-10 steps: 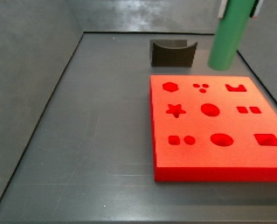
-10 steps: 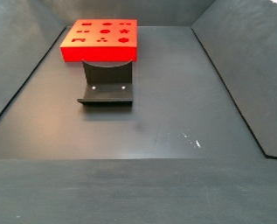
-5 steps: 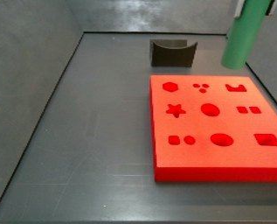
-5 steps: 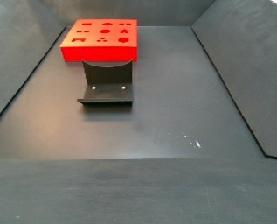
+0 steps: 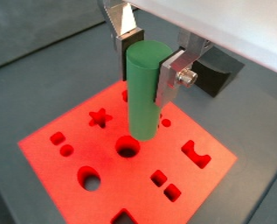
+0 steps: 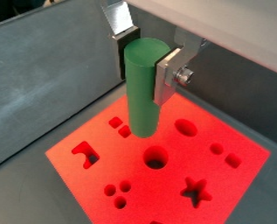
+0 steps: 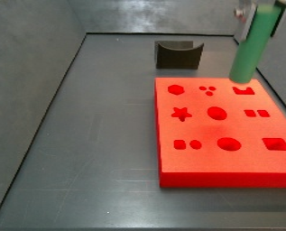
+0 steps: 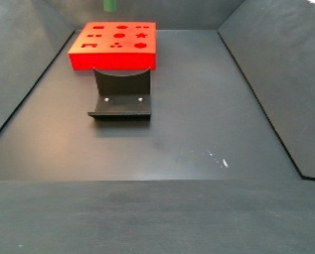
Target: Insert the round object.
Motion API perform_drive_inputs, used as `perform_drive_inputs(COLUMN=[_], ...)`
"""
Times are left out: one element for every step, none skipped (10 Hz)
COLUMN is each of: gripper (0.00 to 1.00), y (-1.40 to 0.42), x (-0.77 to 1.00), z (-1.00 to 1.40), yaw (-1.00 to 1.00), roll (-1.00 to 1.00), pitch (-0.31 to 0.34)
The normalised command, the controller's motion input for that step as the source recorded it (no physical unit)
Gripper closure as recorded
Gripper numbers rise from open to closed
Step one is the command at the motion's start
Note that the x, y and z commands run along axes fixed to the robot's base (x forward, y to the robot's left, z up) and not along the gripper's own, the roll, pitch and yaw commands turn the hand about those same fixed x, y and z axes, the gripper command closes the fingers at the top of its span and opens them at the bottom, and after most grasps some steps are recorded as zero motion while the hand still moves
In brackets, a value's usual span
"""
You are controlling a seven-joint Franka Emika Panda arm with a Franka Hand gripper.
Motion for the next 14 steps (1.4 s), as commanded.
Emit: perform_drive_inputs(gripper=[1.00,1.00,1.00,1.00,1.00,1.00,1.00,1.00,1.00,1.00,1.00,1.00,1.00,1.00], y=[-0.21,-0.05,-0.01,0.00,0.06,0.00,0.00,0.00,0.00,0.00,0.00,0.00,-0.02,0.00], x=[-0.05,-0.16,-0.07,0.00,0.00,0.00,0.00,0.00,0.00,0.00,0.00,0.13,0.36,0.47], z=[-0.39,-0.21,-0.29,-0.43,-0.42,-0.33,-0.37,-0.27,-0.21,-0.15,-0.17,-0.14,-0.05,-0.03], yaw=[-0.16,-0.04,-0.16,-0.36,-0.41,-0.40,-0.42,-0.40,-0.41,-0.17,-0.11,-0.11,-0.09,-0.08], roll=[0.39,0.16,0.02,-0.03,-0.05,-0.09,-0.20,-0.26,-0.30,-0.18,-0.18,-0.11,0.00,0.05], pitch=[-0.003,0.000,0.056,0.201,0.216,0.230,0.299,0.289,0.277,0.137,0.091,0.076,0.000,0.000])
